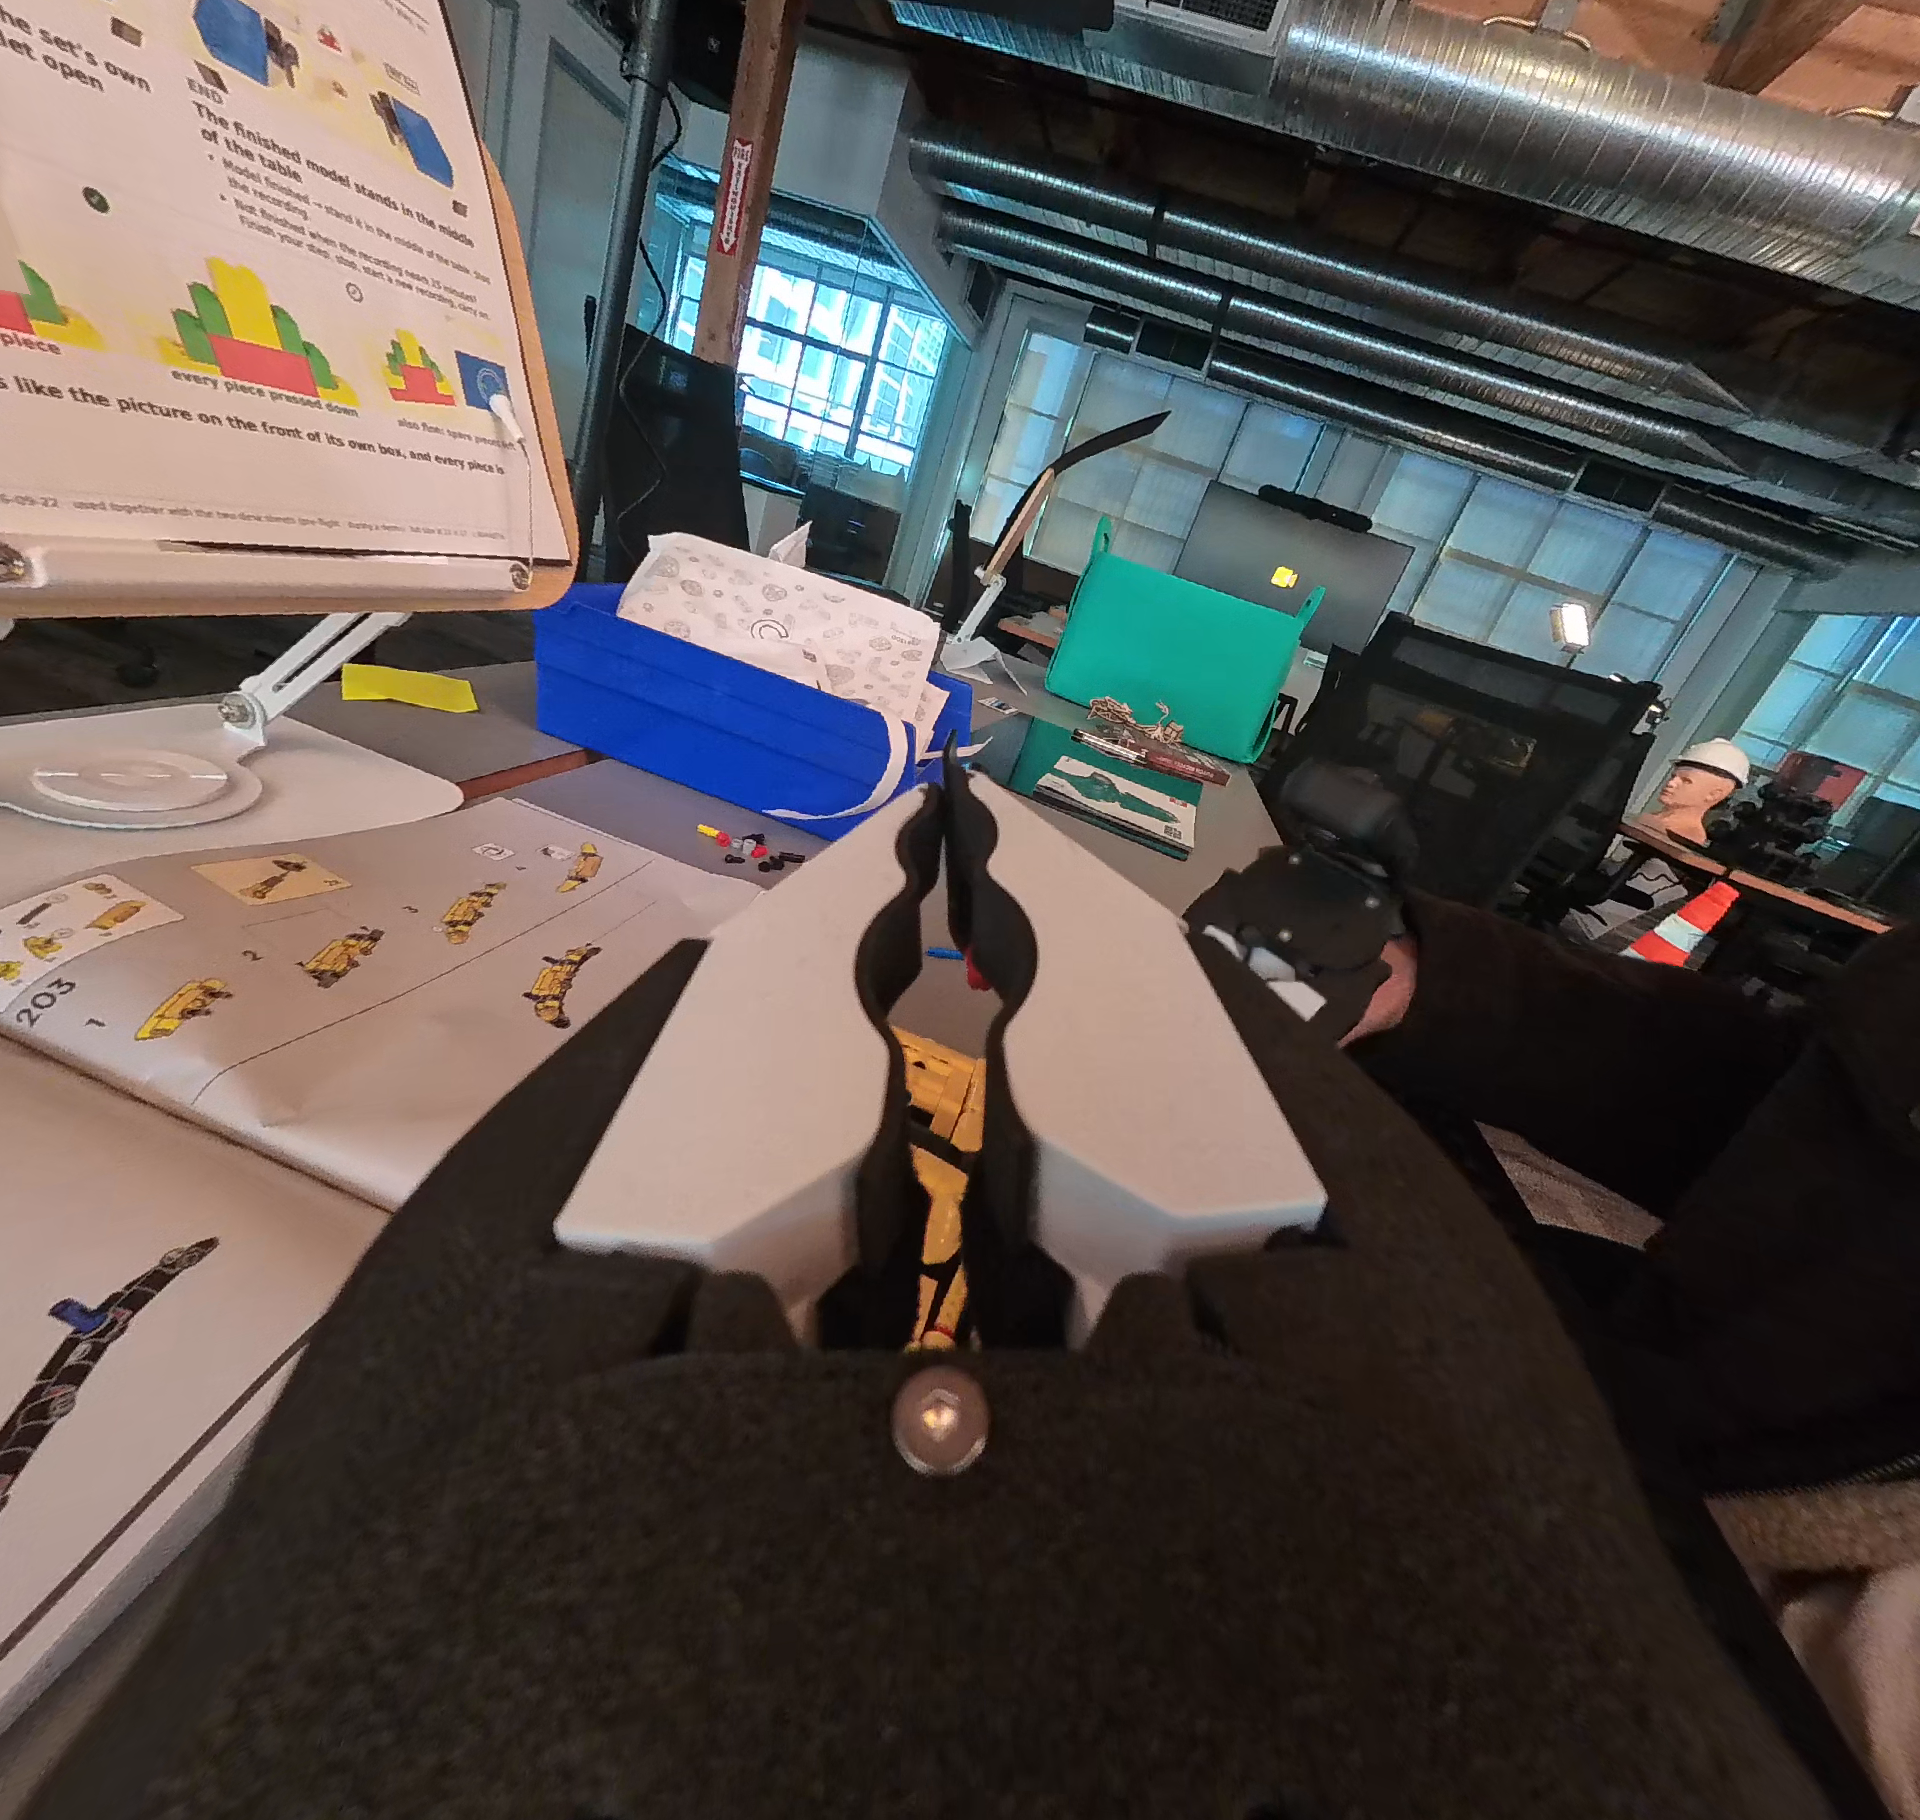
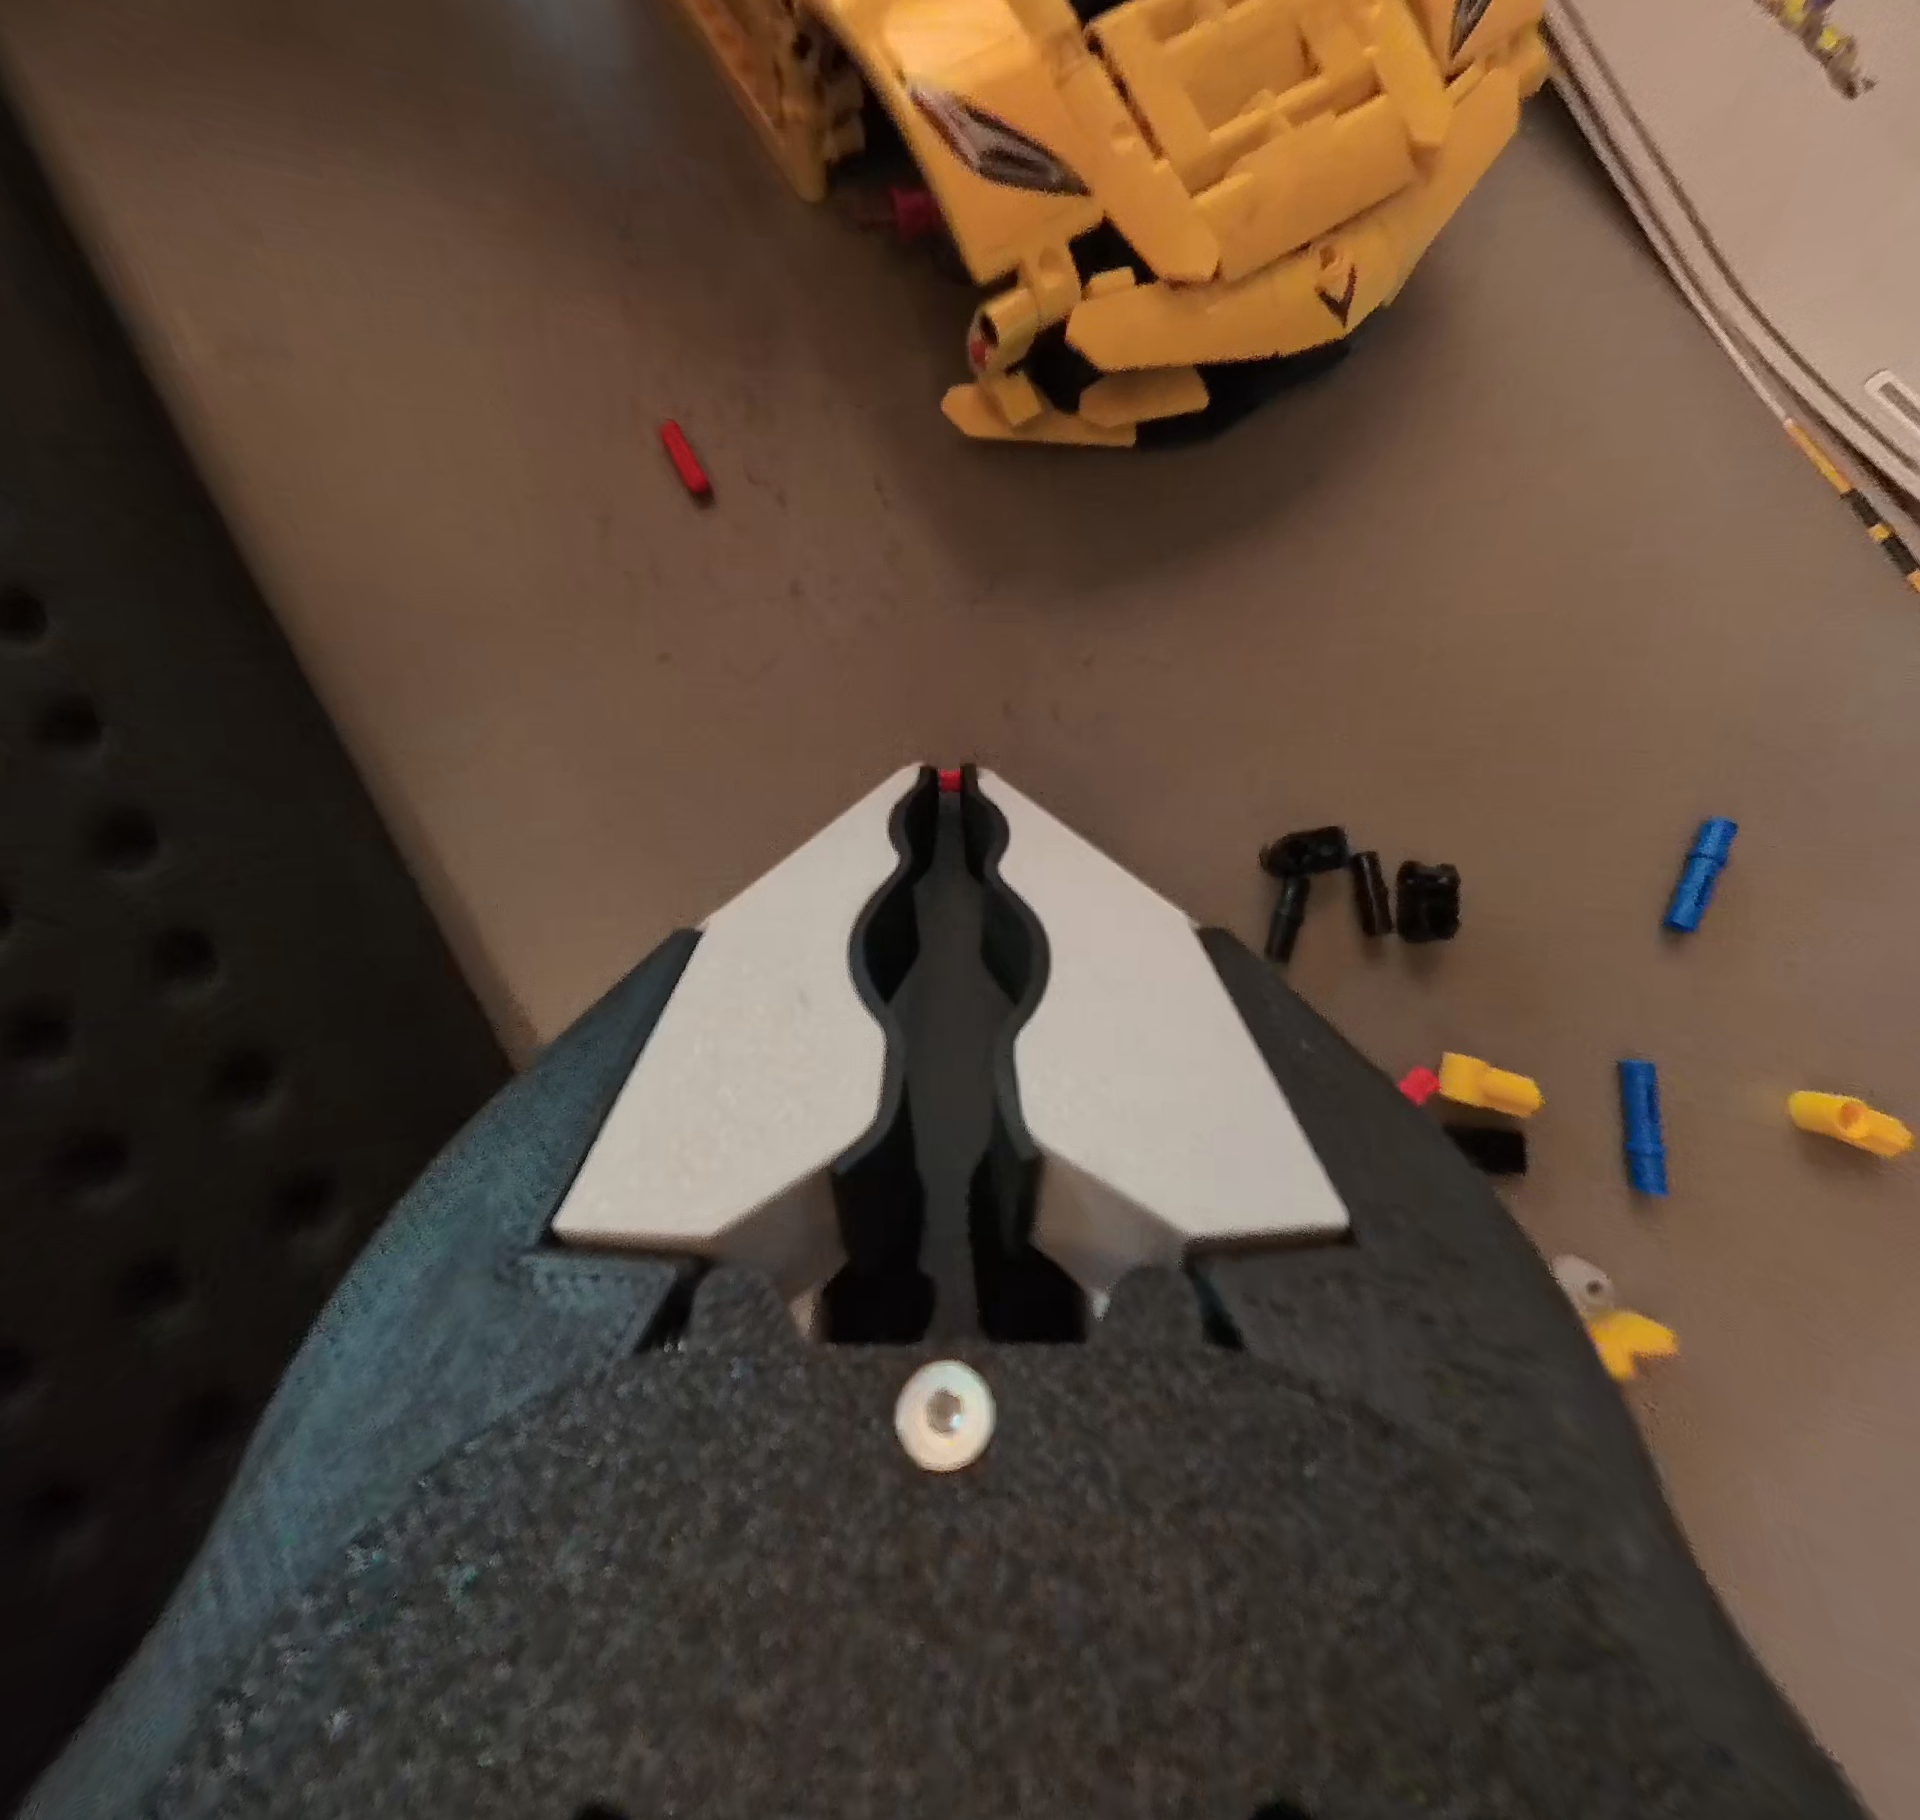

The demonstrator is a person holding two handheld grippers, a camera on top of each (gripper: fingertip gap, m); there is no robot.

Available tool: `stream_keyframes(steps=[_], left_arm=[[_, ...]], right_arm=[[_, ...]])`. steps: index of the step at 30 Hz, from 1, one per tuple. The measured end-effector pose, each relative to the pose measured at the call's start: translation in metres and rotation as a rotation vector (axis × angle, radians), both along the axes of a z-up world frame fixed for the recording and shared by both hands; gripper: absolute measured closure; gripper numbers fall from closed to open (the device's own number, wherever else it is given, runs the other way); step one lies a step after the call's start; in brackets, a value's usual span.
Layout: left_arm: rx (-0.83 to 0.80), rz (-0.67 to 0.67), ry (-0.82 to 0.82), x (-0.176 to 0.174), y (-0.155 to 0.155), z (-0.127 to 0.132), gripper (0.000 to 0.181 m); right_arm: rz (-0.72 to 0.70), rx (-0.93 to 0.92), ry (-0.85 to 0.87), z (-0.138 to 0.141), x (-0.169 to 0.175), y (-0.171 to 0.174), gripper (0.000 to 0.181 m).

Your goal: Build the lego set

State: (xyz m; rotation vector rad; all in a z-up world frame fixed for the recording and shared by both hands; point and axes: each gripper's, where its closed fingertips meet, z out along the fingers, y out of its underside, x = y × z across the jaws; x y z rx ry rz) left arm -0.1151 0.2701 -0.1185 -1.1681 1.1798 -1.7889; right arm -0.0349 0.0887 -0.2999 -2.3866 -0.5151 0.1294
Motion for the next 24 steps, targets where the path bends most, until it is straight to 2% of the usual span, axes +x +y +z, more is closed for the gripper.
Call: stream_keyframes(steps=[3,12,24], left_arm=[[0.001,-0.001,0.001,0.000,0.000,0.000,0.181],[-0.001,-0.006,0.003,0.000,-0.001,0.000,0.181],[-0.002,-0.006,0.004,0.000,-0.001,0.000,0.181]], right_arm=[[0.022,-0.091,-0.088,0.002,0.005,-0.011,0.177],[0.069,-0.295,-0.131,-0.001,0.005,-0.037,0.177],[0.075,-0.326,-0.148,-0.004,0.008,-0.041,0.177]])
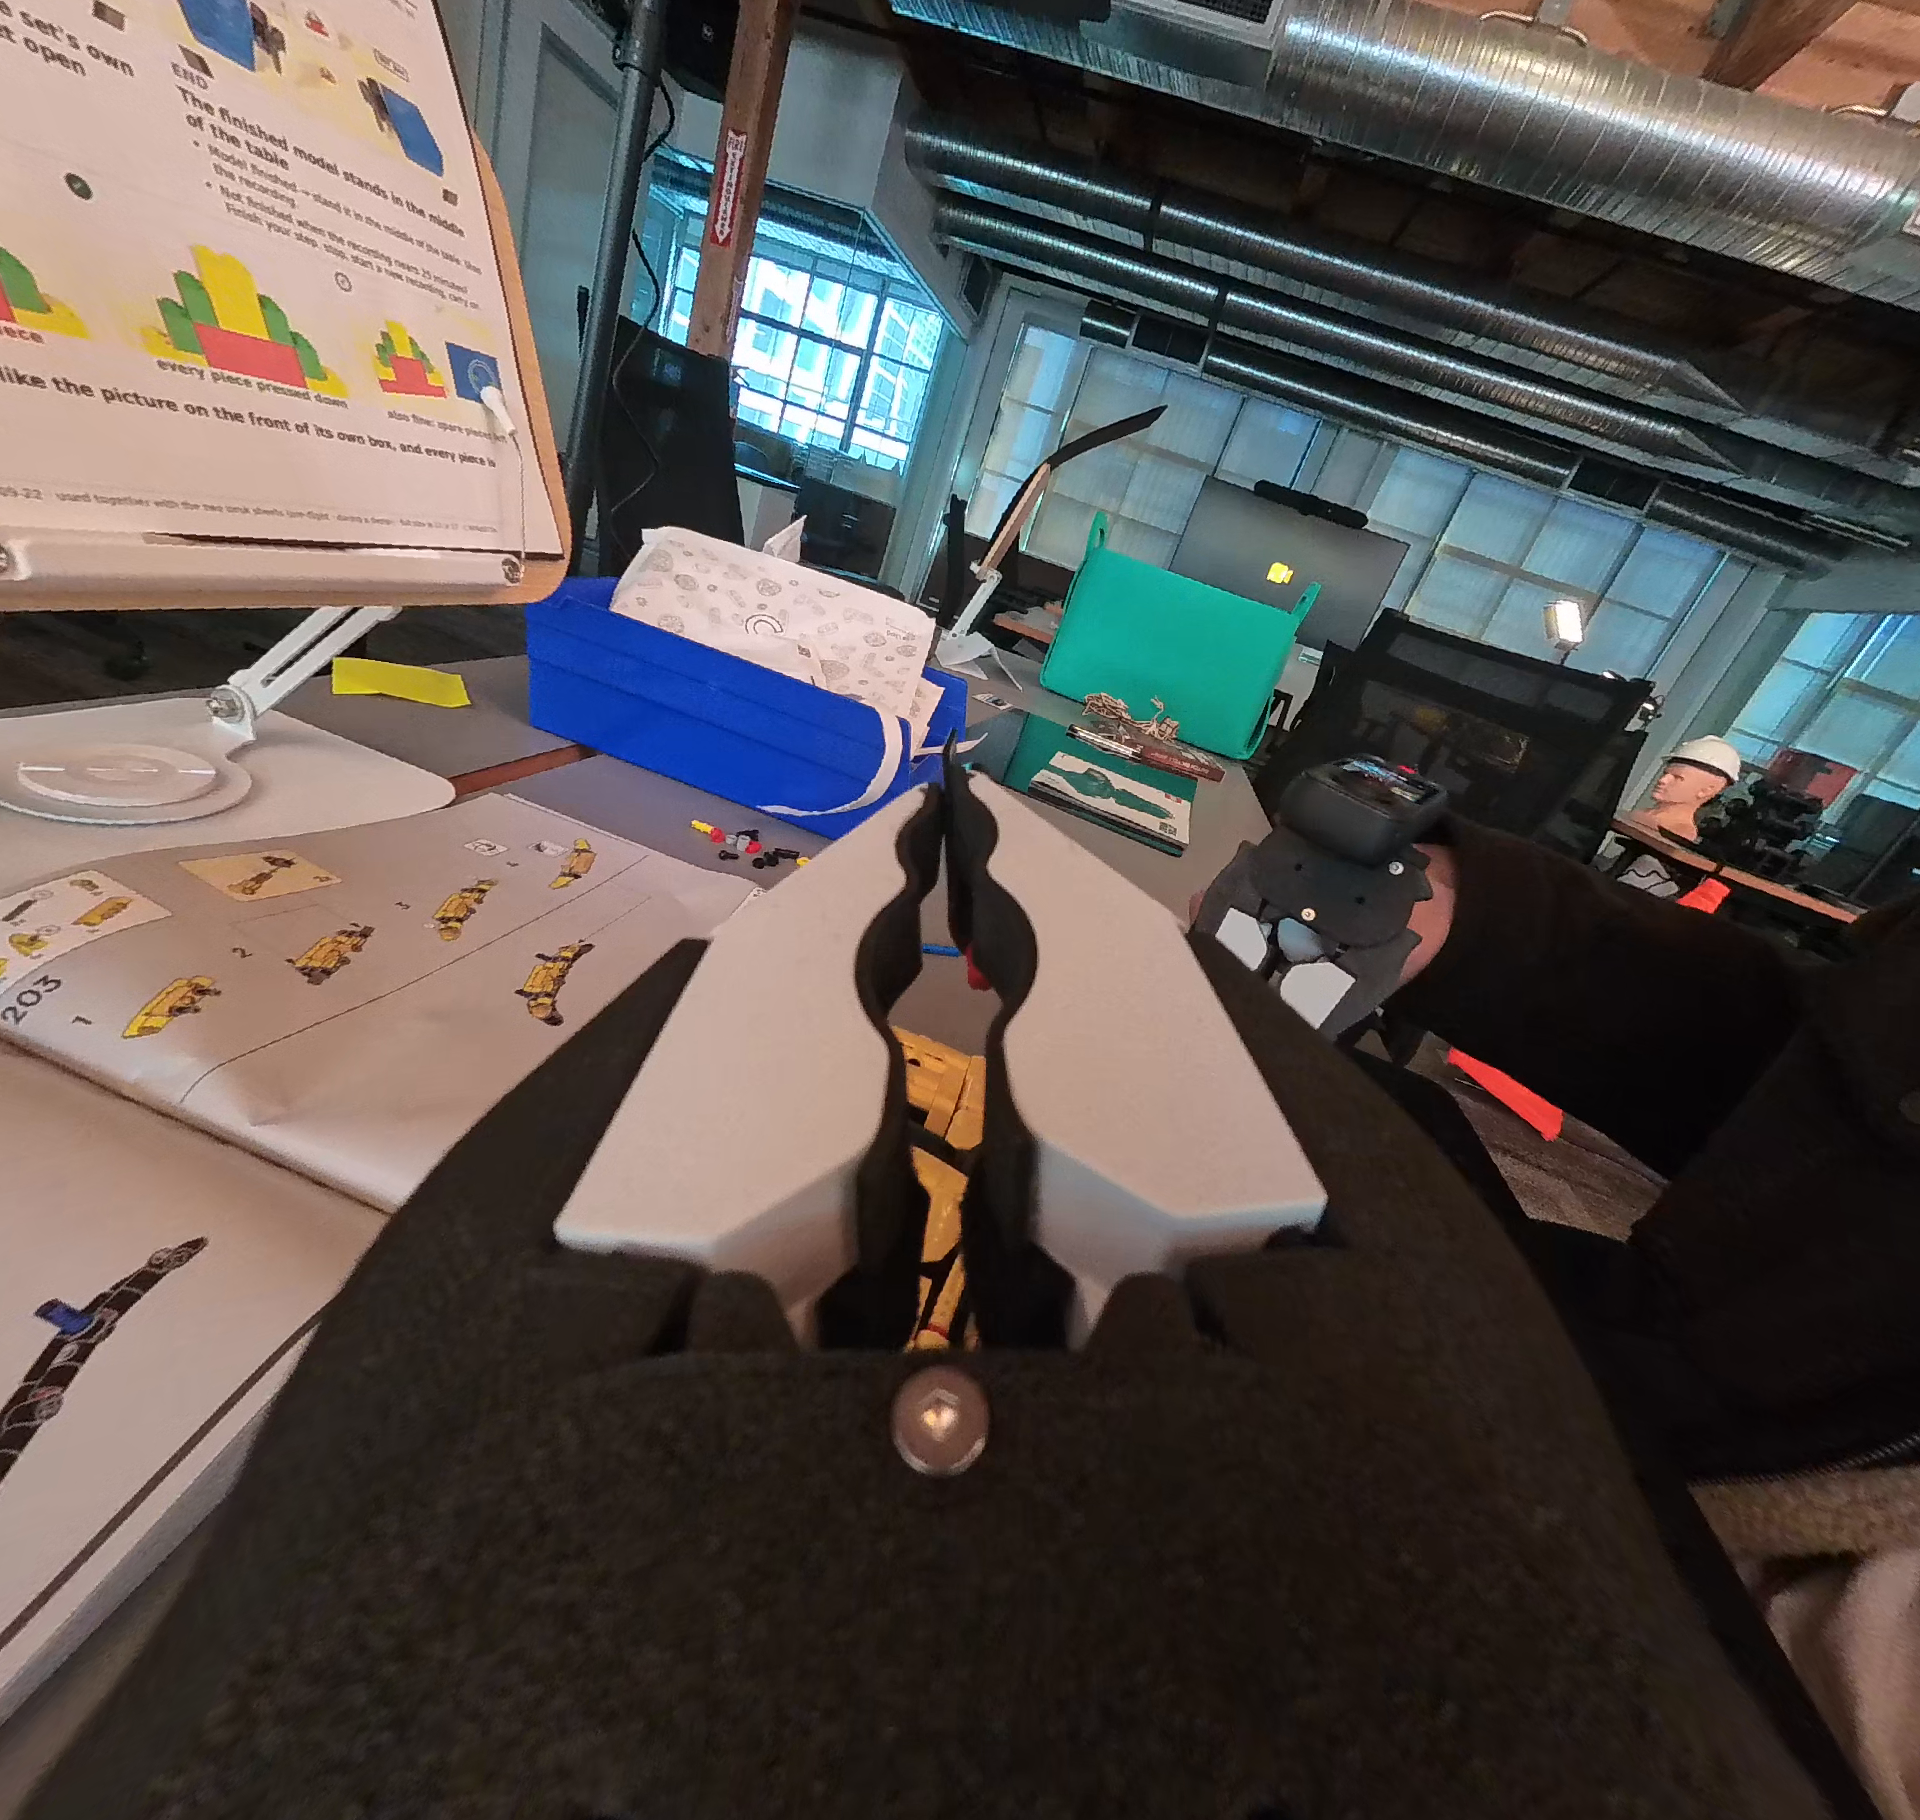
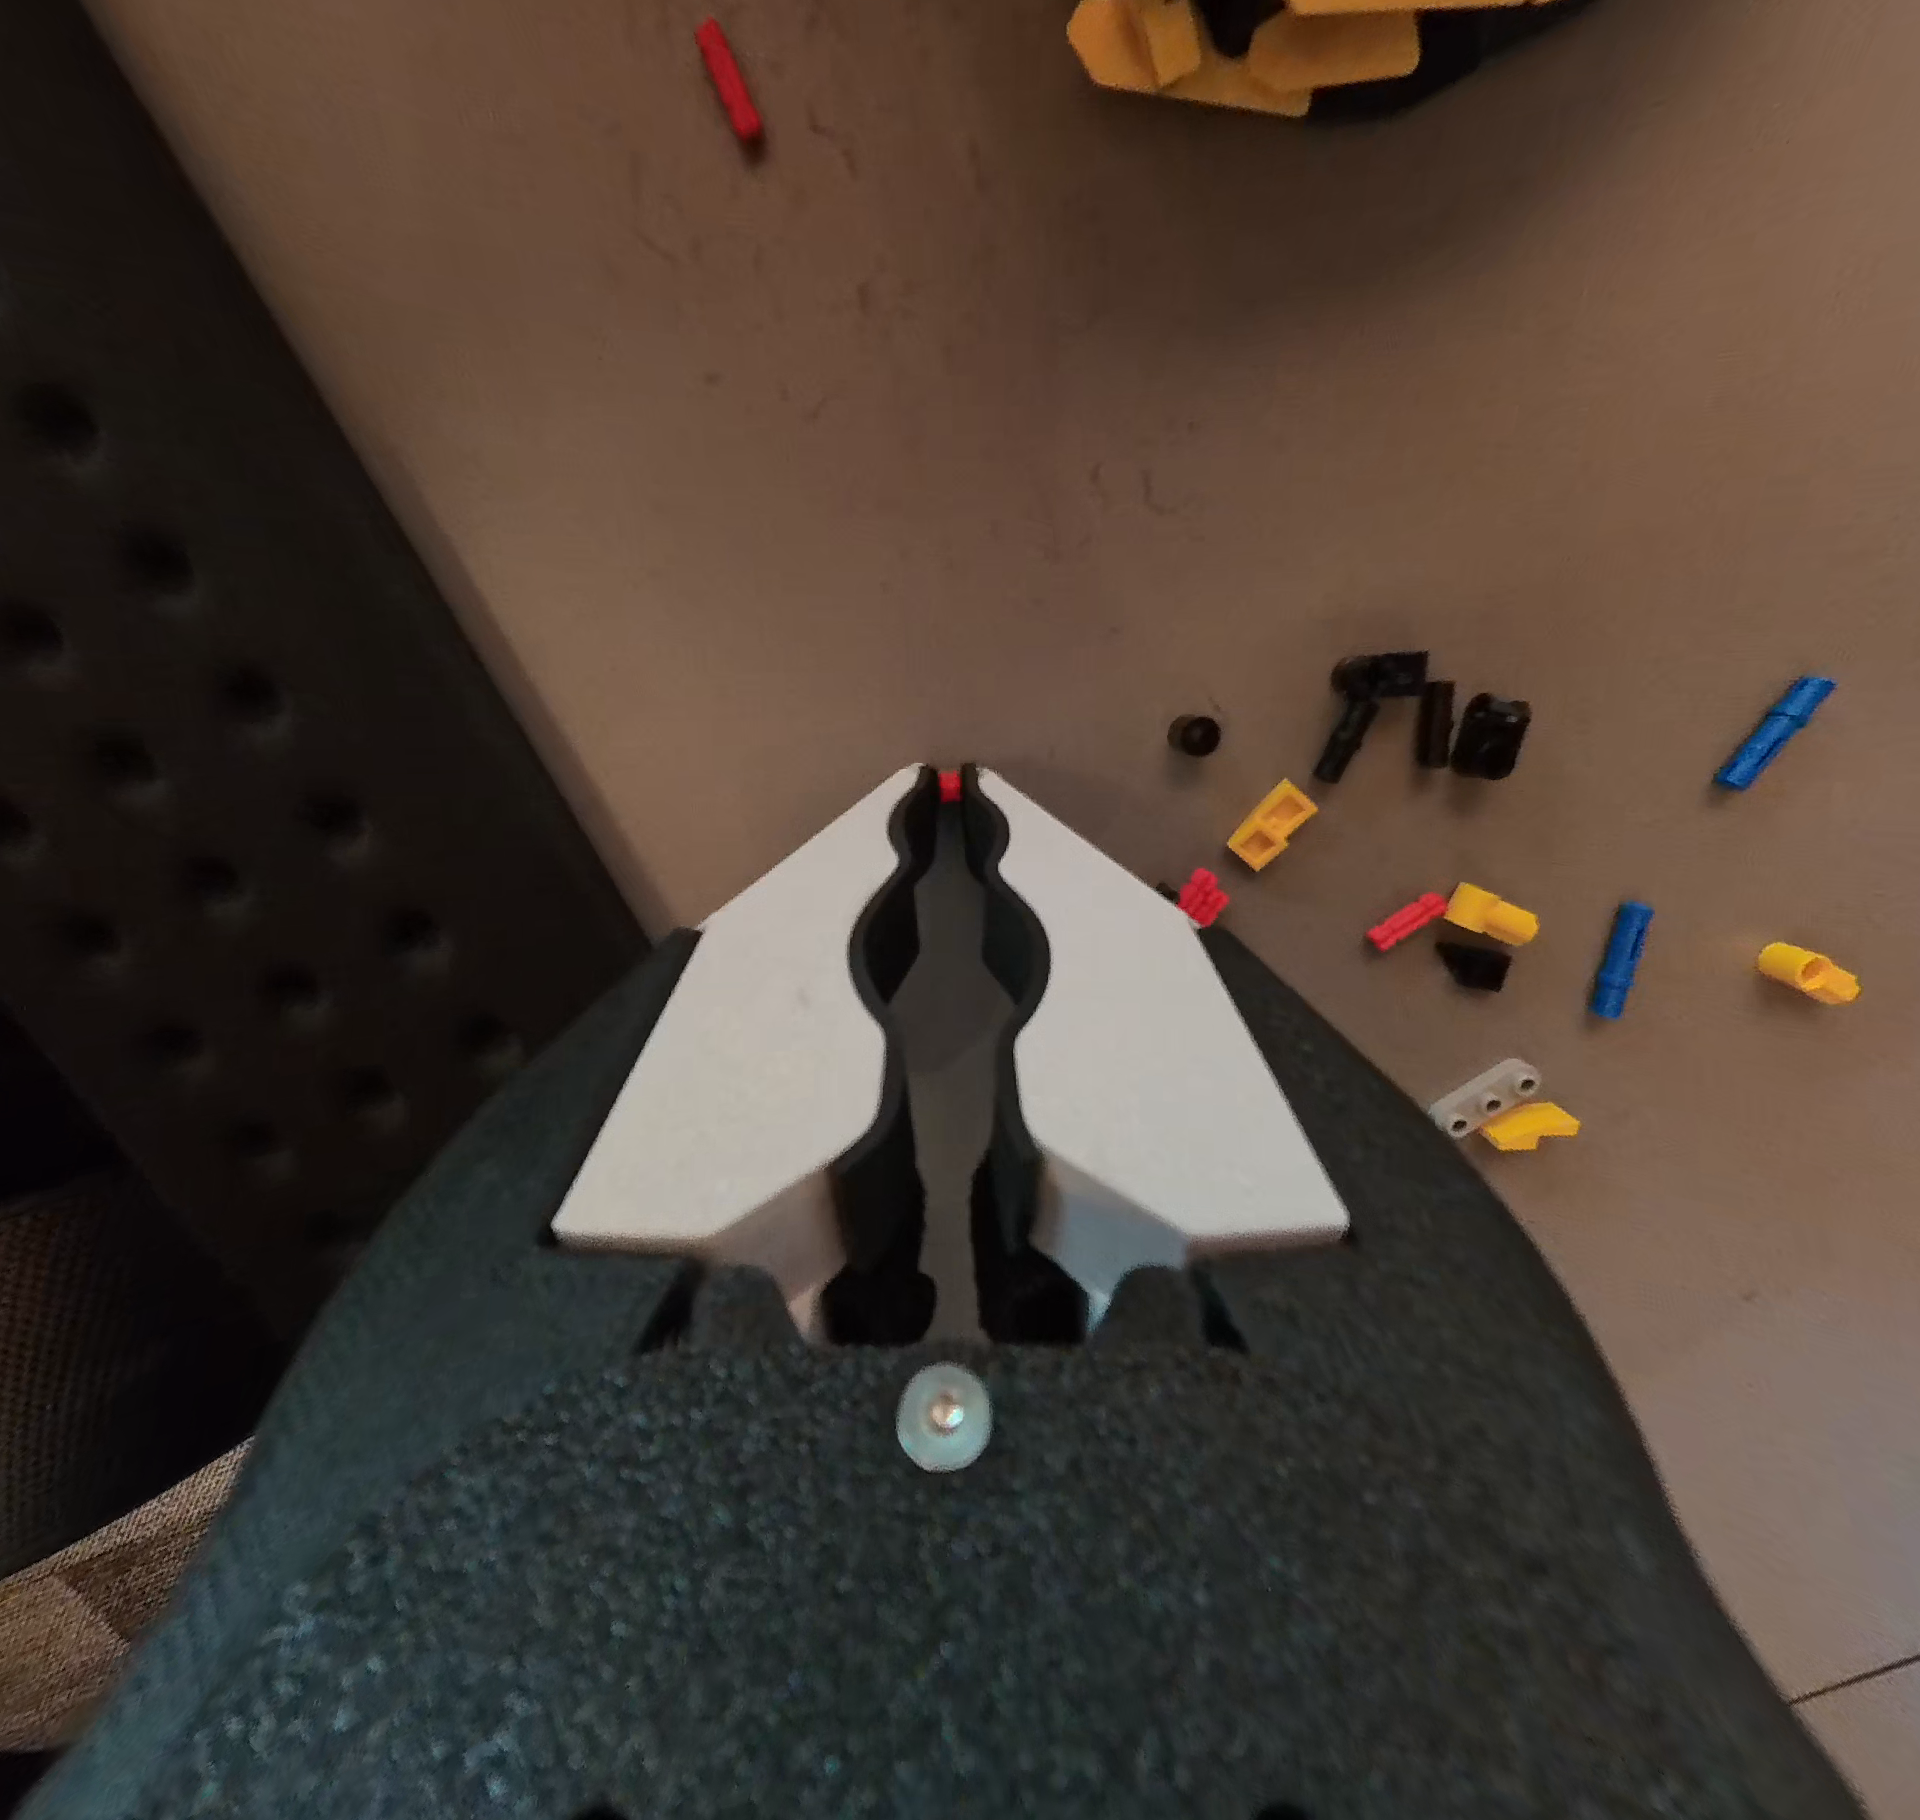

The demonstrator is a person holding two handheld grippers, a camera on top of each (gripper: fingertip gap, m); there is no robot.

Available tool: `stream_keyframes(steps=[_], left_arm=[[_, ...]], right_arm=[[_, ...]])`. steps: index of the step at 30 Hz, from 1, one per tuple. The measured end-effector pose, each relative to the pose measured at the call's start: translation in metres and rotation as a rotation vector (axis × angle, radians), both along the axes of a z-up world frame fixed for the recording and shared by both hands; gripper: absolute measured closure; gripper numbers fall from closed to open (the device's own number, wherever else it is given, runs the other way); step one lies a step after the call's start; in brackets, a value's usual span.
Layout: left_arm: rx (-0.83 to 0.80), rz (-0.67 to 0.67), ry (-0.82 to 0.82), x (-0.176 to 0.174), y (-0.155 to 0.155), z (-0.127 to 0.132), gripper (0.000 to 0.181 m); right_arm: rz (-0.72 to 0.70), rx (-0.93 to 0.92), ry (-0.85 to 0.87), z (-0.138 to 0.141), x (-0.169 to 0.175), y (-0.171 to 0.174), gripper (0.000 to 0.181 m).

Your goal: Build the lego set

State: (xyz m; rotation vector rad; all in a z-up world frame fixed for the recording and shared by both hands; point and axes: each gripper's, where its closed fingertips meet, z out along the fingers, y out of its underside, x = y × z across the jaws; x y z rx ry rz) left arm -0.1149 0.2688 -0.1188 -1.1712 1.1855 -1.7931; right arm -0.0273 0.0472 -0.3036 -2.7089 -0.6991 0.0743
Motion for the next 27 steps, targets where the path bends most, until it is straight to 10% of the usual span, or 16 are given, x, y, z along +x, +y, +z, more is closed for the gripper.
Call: stream_keyframes(steps=[27], left_arm=[[-0.004,-0.004,0.003,0.0004,-0.0005,-0.0006,0.181]], right_arm=[[-0.015,0.003,0.001,0.0020,0.0033,-0.0028,0.173]])
